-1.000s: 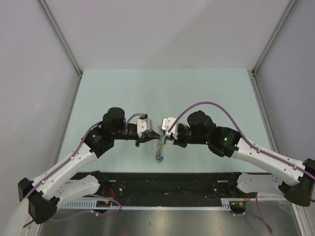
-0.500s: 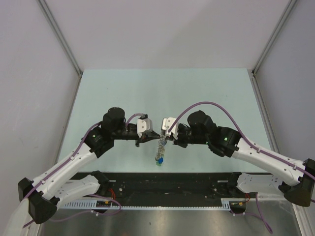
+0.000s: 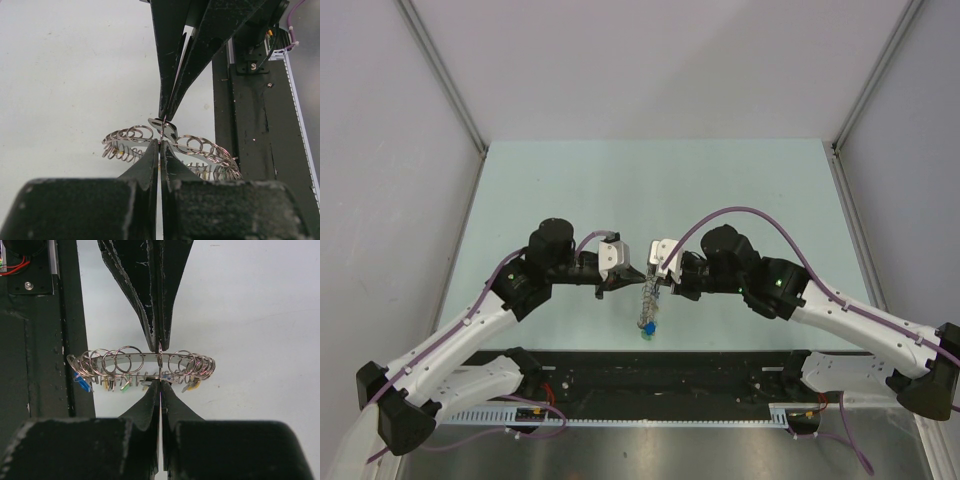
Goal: Put the keys on the keyring
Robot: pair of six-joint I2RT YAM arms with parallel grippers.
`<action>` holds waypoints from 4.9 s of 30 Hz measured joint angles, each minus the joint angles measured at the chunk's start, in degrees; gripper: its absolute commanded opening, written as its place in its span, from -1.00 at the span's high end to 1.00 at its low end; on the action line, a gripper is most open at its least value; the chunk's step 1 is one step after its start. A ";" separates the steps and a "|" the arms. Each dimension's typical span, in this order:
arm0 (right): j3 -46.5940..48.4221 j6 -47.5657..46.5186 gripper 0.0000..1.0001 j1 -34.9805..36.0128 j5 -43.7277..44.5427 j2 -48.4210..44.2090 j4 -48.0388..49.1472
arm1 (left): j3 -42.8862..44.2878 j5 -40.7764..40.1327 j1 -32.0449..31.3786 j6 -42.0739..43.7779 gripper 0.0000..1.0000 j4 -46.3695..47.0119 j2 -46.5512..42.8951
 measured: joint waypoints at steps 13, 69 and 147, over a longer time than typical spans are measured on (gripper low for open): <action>0.00 -0.02 1.00 0.00 -0.24 0.00 0.00 | 0.00 0.76 0.00 0.02 1.00 0.00 0.13; 1.20 -1.92 1.00 3.19 2.58 2.01 -0.85 | 2.10 -2.16 -0.79 -4.20 1.00 -4.37 3.91; 2.03 -5.77 1.00 4.70 4.52 4.59 -2.73 | -7.52 -9.99 3.19 -16.35 -0.15 8.76 -8.63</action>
